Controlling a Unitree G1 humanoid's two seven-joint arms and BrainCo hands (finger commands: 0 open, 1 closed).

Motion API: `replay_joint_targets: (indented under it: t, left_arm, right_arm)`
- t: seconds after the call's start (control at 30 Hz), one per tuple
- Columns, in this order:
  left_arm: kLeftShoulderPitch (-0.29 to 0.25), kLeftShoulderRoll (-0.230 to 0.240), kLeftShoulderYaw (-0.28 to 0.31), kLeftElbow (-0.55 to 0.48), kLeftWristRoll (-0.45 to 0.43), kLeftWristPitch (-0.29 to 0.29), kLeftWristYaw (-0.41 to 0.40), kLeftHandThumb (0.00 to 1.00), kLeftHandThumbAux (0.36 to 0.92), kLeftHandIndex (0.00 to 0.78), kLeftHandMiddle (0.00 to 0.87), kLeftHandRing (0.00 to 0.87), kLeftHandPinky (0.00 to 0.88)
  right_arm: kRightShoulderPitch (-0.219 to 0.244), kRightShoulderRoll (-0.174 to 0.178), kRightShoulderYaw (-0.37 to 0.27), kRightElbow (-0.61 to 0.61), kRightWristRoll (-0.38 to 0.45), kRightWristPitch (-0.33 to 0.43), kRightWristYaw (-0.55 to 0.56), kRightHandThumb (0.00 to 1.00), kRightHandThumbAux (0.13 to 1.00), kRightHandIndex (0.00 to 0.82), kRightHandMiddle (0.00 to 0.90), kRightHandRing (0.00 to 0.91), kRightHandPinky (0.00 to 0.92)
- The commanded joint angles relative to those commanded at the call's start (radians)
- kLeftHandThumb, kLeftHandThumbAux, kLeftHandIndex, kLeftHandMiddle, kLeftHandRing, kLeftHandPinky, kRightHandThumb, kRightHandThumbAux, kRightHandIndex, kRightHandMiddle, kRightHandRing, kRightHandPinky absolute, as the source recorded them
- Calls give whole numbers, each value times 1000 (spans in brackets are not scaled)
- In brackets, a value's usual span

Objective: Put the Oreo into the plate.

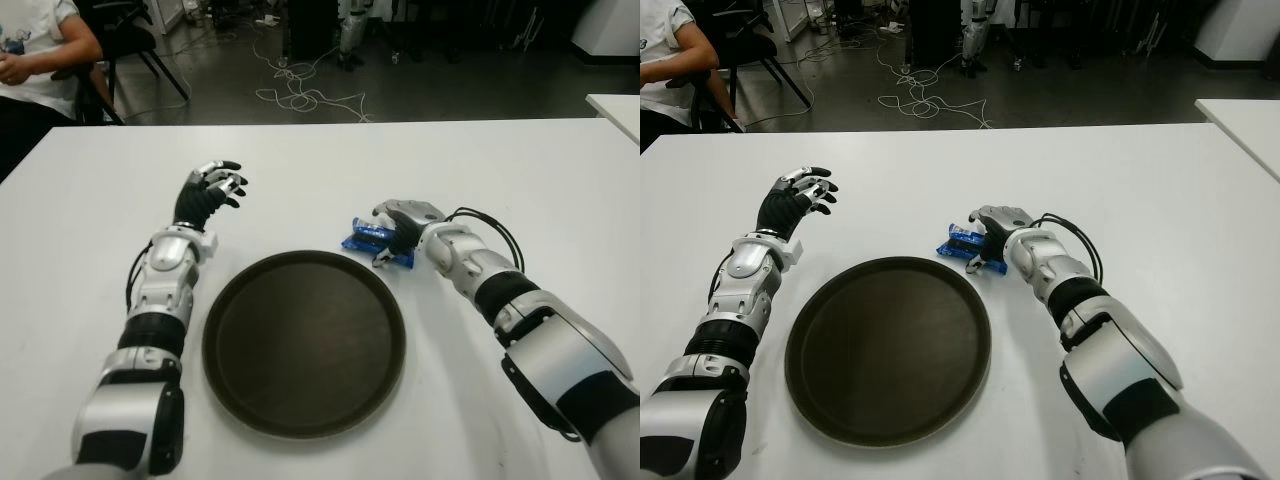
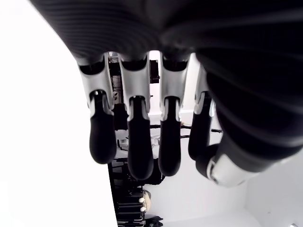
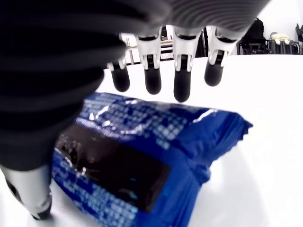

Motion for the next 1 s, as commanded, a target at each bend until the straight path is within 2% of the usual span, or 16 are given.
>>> replay_joint_targets:
  t: [0.03, 0.13, 0.23, 0.33, 0.7, 1.0]
  left_arm:
    - [-1, 1, -1, 3, 2, -1, 0, 822, 684, 372, 483, 494, 548]
    - [0, 3, -4, 4, 7, -3, 1, 829, 677, 403, 470, 498, 558]
    - [1, 2, -5, 4, 8, -5, 2, 831, 674, 414, 466, 504, 561]
    - [2, 1, -6, 0, 8, -4, 3, 832, 673, 417, 465, 505, 557]
    - [8, -1, -7, -10, 8, -4, 9, 834, 672, 419, 467, 512, 578]
    - [13, -4, -5, -22, 1, -1, 5, 833, 673, 419, 466, 503, 551]
  right_arm:
    - [2, -4, -1, -10, 1, -3, -5, 141, 737, 380, 329, 340, 434]
    - [11, -8, -6, -19, 6, -16, -46, 285, 728, 459, 449, 440, 518]
    - [15, -14, -10, -27, 9, -24, -73, 559, 721, 440, 525, 519, 559]
    - [15, -19, -11, -30, 9, -28, -90, 651, 718, 434, 568, 568, 580]
    - [13, -28, -10, -34, 11, -29, -102, 696, 716, 433, 595, 595, 578]
    - [15, -33, -10, -39, 10, -31, -116, 694, 716, 432, 598, 586, 559]
